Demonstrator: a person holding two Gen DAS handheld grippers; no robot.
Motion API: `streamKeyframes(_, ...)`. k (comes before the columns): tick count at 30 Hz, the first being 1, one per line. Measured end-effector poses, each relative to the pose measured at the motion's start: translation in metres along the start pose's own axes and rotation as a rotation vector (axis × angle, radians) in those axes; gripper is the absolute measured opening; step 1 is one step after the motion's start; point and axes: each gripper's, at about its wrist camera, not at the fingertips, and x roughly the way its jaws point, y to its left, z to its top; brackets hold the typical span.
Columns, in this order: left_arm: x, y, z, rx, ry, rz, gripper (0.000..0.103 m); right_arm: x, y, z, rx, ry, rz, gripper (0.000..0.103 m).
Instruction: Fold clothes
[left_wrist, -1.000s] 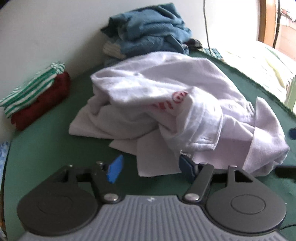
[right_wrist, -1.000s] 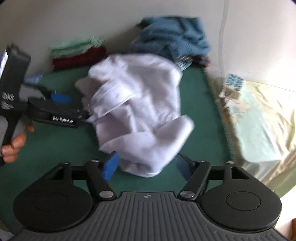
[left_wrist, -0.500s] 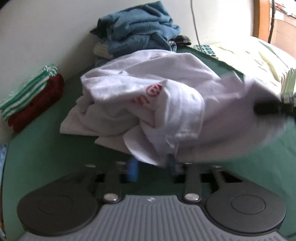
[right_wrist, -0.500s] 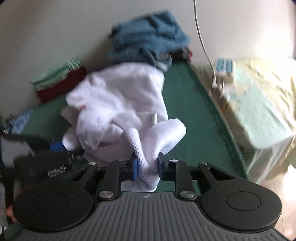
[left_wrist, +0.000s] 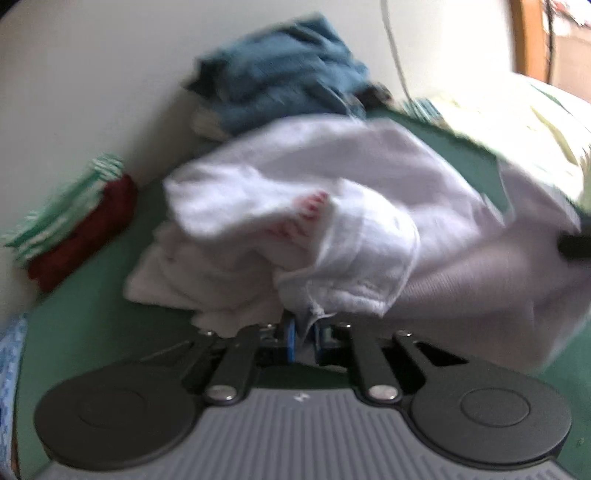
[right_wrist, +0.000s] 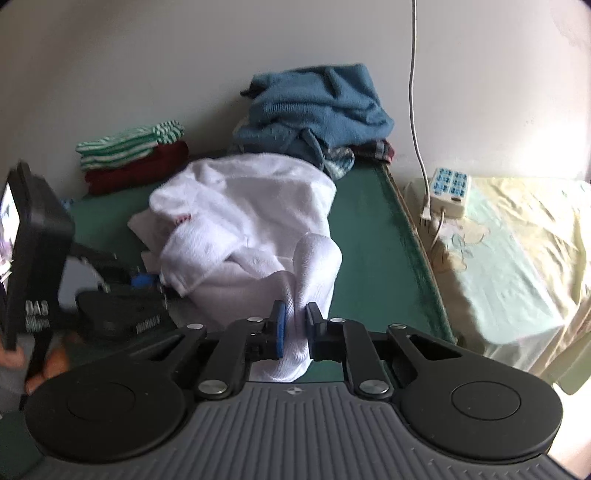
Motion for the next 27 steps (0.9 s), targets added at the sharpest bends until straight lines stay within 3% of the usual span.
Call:
streamKeyframes(5, -0.068, 0.035, 0.016, -0.117, -0.194, 0.009, 0.009, -0.012, 0.012, -0.001, 0.004, -0.035, 0.003, 0.008)
streamKeyframes(11, -0.184, 0.102, 0.016, -0.237, -0.452, -0.040, 0.005, -0.077, 0.039, 0.037, 0.043, -0.271, 0.138, 0.007)
streamKeyframes(15, -0.267, 0.155, -0.001, -0.261, -0.613, -0.005, 0.000, -0.136, 0.065, 0.067, 0.087, -0.453, 0.295, 0.007)
streamKeyframes(18, -0.326, 0.184, -0.019, -0.255, -0.725, 0.006, 0.000, -0.182, 0.099, 0.081, 0.044, -0.584, 0.393, 0.007)
streamKeyframes(19, -0.346, 0.193, -0.026, -0.247, -0.766, 0.006, 0.000, -0.194, 0.109, 0.084, 0.032, -0.619, 0.421, 0.000)
streamKeyframes(22, -0.373, 0.213, -0.039, -0.231, -0.806, -0.013, 0.006, -0.227, 0.138, 0.087, 0.000, -0.747, 0.469, 0.000)
streamKeyframes(24, -0.359, 0.220, -0.048, -0.218, -0.725, -0.041, 0.008, -0.228, 0.164, 0.088, -0.052, -0.768, 0.355, 0.006)
streamKeyframes(26, -0.345, 0.227, -0.057, -0.204, -0.643, -0.069, 0.011, -0.208, 0.184, 0.086, -0.112, -0.658, 0.260, 0.020)
streamKeyframes(27, -0.330, 0.226, -0.068, -0.192, -0.582, -0.081, 0.012, -0.192, 0.189, 0.079, -0.128, -0.568, 0.230, 0.035)
